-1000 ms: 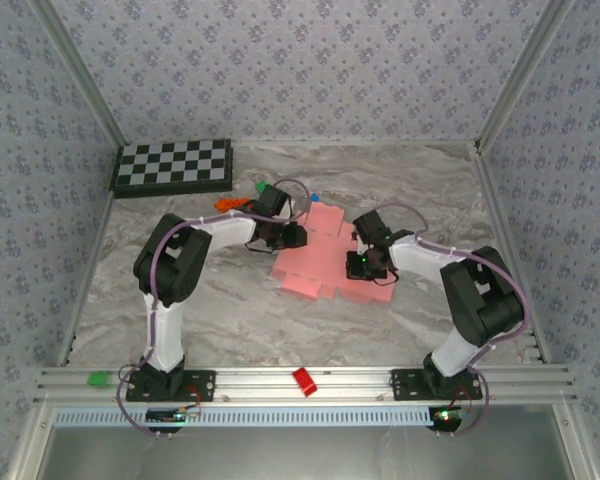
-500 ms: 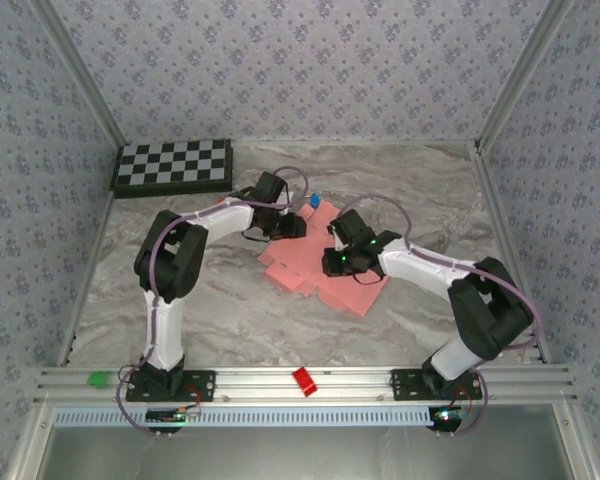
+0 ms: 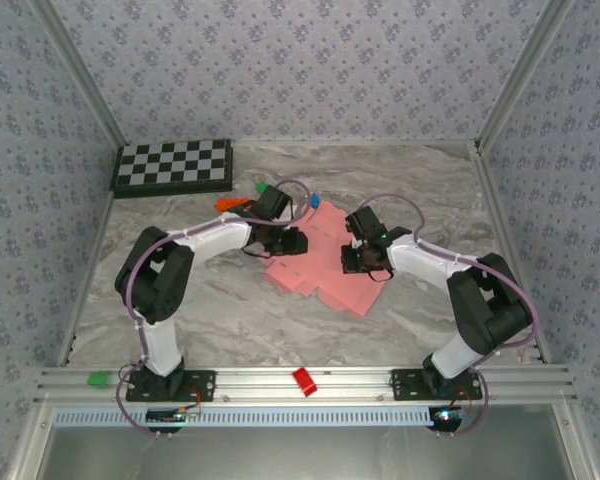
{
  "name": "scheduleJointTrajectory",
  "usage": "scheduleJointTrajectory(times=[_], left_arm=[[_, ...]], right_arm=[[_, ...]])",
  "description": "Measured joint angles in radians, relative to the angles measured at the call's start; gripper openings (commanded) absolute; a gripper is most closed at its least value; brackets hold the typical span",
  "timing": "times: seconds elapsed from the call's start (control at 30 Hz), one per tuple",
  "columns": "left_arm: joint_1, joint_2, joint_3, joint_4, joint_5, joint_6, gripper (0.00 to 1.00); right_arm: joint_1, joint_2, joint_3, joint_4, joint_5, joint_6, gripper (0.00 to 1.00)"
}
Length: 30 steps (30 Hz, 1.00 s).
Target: Fold the paper box
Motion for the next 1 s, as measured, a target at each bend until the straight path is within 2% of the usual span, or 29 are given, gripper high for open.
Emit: scheduleJointTrajectory(times=[0.4, 0.73, 1.0], left_arm=[[0.002, 0.073, -0.027, 0.005, -0.024, -0.028, 0.25], [0.032, 0.111, 0.035, 0.003, -0.053, 0.024, 0.26], [0.058, 0.139, 0.069, 0.021, -0.018, 0.079, 0.29]], right_arm=[[0.108, 0.024, -0.047, -0.001, -0.029, 0.009, 0.11], [0.203, 0.073, -0.015, 0.042, -0.093, 0.027, 0.10], [0.285, 0.149, 0.039, 0.129, -0.178, 0.067, 0.10]])
